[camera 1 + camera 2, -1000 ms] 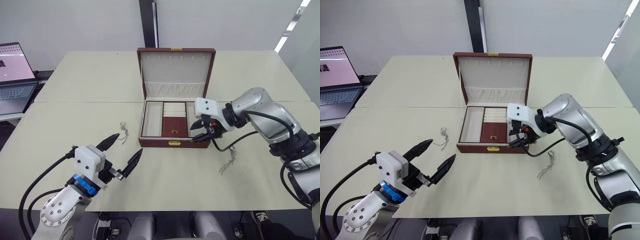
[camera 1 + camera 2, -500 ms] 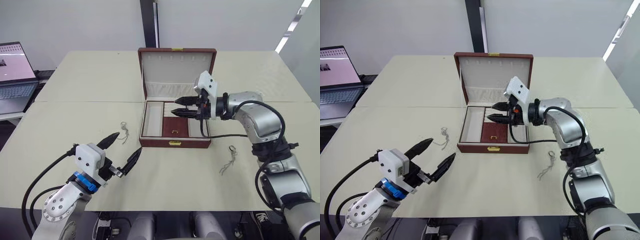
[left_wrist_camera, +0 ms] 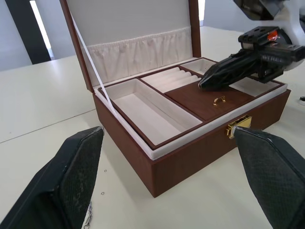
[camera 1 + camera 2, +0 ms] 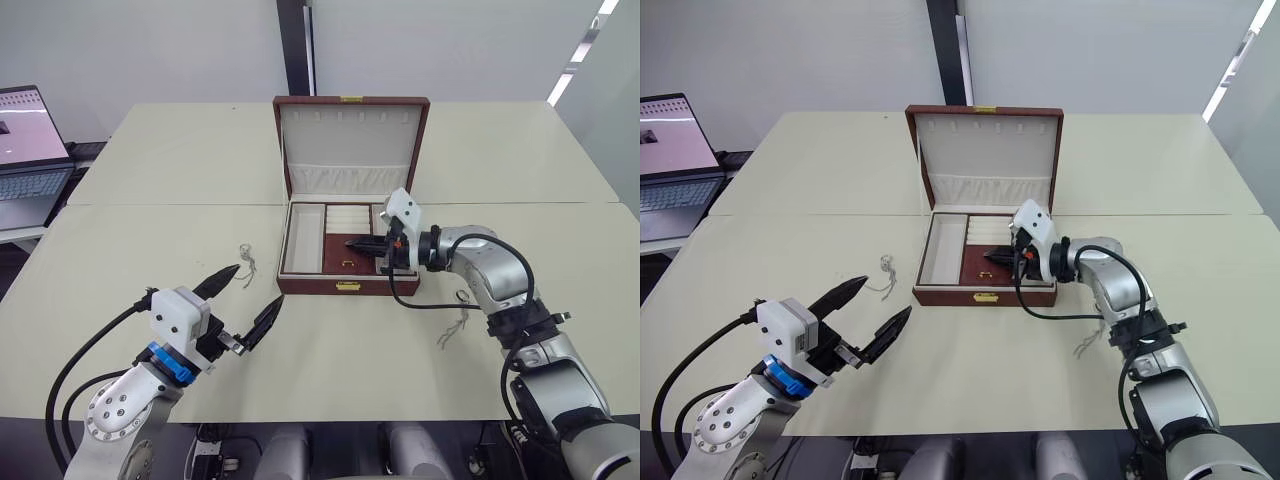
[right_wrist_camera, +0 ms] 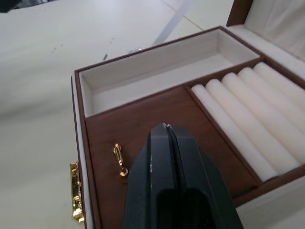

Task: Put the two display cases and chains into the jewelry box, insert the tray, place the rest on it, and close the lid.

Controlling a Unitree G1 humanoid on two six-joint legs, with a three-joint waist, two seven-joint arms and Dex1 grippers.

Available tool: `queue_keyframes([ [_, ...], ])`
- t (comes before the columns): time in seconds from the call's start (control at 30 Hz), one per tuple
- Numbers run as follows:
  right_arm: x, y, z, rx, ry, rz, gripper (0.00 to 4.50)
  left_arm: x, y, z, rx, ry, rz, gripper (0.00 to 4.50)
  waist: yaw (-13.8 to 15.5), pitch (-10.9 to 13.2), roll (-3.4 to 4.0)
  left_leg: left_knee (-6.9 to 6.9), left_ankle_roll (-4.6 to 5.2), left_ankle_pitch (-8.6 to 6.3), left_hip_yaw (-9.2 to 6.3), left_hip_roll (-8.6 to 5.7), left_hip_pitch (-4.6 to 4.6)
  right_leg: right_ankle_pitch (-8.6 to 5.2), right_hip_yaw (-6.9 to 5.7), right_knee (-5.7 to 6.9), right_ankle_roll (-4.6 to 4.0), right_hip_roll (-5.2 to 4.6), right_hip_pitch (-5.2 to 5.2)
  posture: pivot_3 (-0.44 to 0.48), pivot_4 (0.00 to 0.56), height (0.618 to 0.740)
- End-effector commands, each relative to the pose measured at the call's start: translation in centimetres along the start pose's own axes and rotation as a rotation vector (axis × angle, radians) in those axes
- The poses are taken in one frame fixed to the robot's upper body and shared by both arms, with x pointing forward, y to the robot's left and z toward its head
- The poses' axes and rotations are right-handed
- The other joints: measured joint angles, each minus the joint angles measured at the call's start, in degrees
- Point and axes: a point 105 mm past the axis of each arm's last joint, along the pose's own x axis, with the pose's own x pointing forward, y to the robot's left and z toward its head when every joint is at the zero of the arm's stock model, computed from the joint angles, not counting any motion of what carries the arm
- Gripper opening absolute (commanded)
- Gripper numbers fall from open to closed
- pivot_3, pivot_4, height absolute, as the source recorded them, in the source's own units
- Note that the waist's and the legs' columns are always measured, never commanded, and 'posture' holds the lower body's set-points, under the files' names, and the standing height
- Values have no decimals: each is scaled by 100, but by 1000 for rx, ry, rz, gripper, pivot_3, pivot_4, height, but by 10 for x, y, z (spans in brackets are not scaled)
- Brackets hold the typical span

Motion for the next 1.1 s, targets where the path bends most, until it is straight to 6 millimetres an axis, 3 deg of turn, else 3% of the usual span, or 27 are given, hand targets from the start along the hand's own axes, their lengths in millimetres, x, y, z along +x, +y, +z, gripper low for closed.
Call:
queue_keyframes([
  [0.03,2,2,-8,-28,26,14,17,-1,2,5,23,-25,5,4500,0,-1,0,1,0,0,-1,0,2,0,-1,0,0,0,3,0,150,740],
  [0.17,3,1,-10,-23,17,17,17,-2,3,4,26,-23,3,4500,-1,-4,-1,2,0,0,0,0,9,0,-1,1,0,0,9,0,150,740],
  [0.3,-5,6,27,-2,-168,62,17,-2,2,2,28,-17,-17,4500,-3,-4,-1,10,0,0,-1,1,8,4,-1,2,-3,2,10,0,150,740],
  [0.4,-19,6,43,-23,-239,67,17,3,5,5,28,-21,-24,4500,1,-3,0,11,1,0,-3,1,5,5,-1,2,-3,2,9,0,150,740],
  [0.5,-35,0,46,-52,-256,32,560,6,12,6,28,-10,-33,4500,28,-3,-1,21,1,0,-13,-1,-4,5,-12,2,-2,2,9,0,150,740],
  [0.6,-70,-28,31,-86,-225,-150,1348,7,34,3,33,45,-41,4500,33,-3,-1,31,2,-1,-14,-4,-4,6,-12,2,0,2,15,0,150,740],
  [0.7,-103,-41,13,-52,-194,-243,2123,4,55,-2,49,91,-25,4500,25,-3,-1,34,3,-2,-11,-5,-6,7,-10,2,1,2,14,0,150,740],
  [0.77,-119,-46,4,-33,-173,-284,2658,2,66,-3,60,107,-6,4500,14,-3,-1,34,3,-2,-8,-5,-6,7,-7,1,1,2,13,0,150,740],
  [0.97,-181,-44,-35,53,-74,-427,4486,-21,128,2,87,151,177,4500,-19,-3,0,34,4,-2,-4,1,-5,7,-3,5,1,6,11,0,150,740],
  [1.1,-210,-36,-52,98,-46,-494,4486,-44,148,-1,71,206,228,4500,-27,-3,0,35,5,-3,0,0,-5,7,1,4,1,5,11,0,150,740],
])
